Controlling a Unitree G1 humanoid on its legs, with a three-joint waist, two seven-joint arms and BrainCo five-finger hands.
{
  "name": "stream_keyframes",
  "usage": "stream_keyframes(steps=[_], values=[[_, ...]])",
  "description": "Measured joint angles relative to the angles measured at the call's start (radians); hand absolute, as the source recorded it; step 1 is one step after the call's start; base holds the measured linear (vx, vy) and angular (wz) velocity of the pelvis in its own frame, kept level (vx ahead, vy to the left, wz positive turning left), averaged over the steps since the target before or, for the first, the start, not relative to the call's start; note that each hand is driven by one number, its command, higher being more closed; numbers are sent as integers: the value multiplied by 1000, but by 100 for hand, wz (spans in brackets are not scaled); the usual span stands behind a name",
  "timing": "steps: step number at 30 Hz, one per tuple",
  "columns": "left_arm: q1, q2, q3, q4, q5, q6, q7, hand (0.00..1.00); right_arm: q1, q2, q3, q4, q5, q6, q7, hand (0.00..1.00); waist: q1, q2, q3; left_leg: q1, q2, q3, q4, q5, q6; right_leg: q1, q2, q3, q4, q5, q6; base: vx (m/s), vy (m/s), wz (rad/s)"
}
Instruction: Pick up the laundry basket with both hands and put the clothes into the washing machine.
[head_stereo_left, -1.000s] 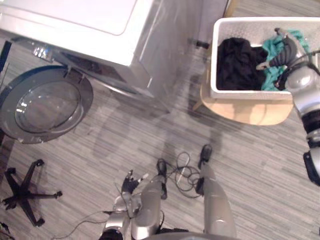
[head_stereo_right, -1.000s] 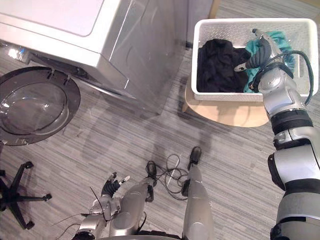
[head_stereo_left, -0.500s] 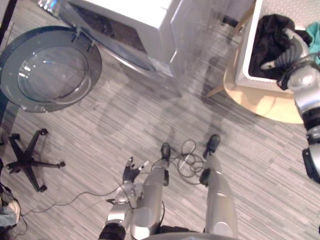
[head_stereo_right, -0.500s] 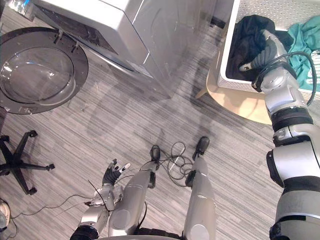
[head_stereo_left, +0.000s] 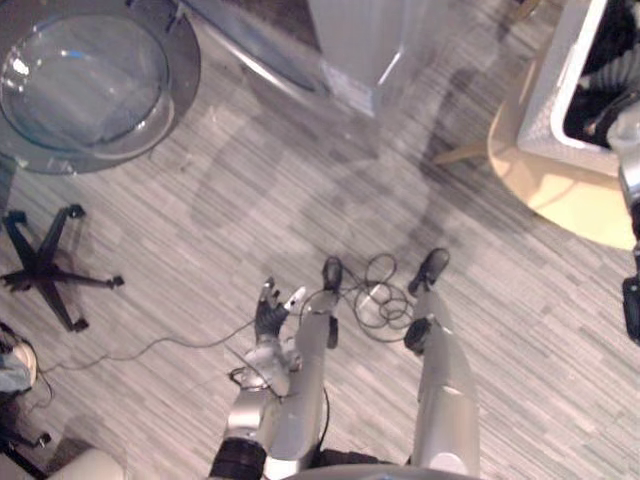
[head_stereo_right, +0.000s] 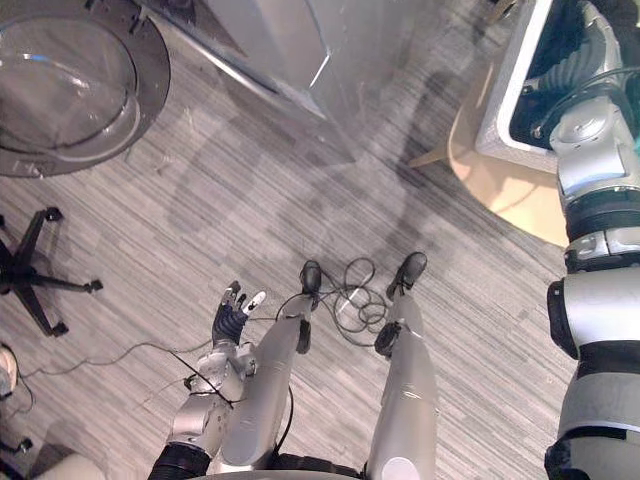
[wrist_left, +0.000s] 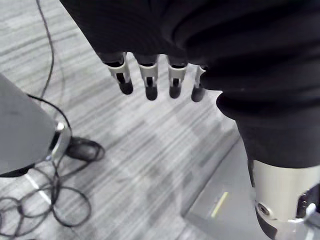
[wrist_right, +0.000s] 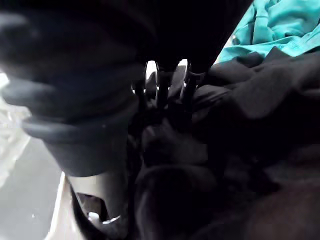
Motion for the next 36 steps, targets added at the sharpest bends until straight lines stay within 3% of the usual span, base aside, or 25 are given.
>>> stream_keyframes(steps=[6, 13, 19, 22, 25, 26, 31, 33, 36], values=[[19, -19, 30, -56, -26, 0, 13, 0, -2, -35, 7, -21, -17, 2, -3, 100, 14, -25, 16, -76, 21, 0, 67, -11, 9, -56, -8, -33, 63, -40, -12, 1, -20, 8], [22, -26, 32, -68, -36, 0, 22, 0, 4, -36, 21, -18, -47, 15, 13, 100, 23, -26, 16, -86, 35, 3, 82, -11, 8, -60, -7, -55, 79, -48, -20, 49, -13, 2], [21, -26, 31, -73, -37, 0, 22, 0, 18, -36, 5, -51, 33, 22, 9, 100, 4, -29, 18, -62, 54, 29, 124, -28, 5, -28, -2, -53, 99, -46, -23, 72, -1, -4], [20, -26, 29, -63, -44, 0, 21, 0, 54, -36, -39, -87, 74, 23, -2, 100, -12, -35, 18, 11, 67, 50, 138, -50, 9, 41, 8, -46, 99, -56, -17, 59, -5, -13], [20, -25, 25, -40, -43, 1, 18, 0, 83, -36, -119, -89, 117, 23, -15, 100, -32, -54, 14, 97, 72, 57, 130, -60, 6, 118, 6, -55, 103, -94, -16, 43, -37, -5], [14, -23, 22, -10, -43, 4, 15, 0, 106, -36, -174, -95, 142, 23, -17, 100, -37, -71, 11, 145, 74, 66, 112, -61, 4, 151, 7, -55, 104, -98, -17, 32, -41, -3], [-10, -10, -5, 67, -34, 31, -20, 0, 190, -36, -330, -176, 208, 24, -35, 100, -69, -94, -2, 297, 71, 83, 42, -55, -4, 269, 8, -57, 99, -110, -8, 70, -42, 0], [-11, -5, -6, 84, -29, 37, -45, 0, 246, -36, -408, -241, 239, 24, -41, 100, -87, -98, -49, 360, 68, 91, -2, -50, -9, 313, 13, -54, 86, -114, -3, 91, -12, -7], [-5, 10, -5, 124, -21, 48, -55, 0, 303, -36, -453, -284, 263, 15, -57, 100, -90, -105, -122, 428, 68, 108, -55, -47, -13, 359, 32, -29, 48, -105, -3, 160, 14, -23]])
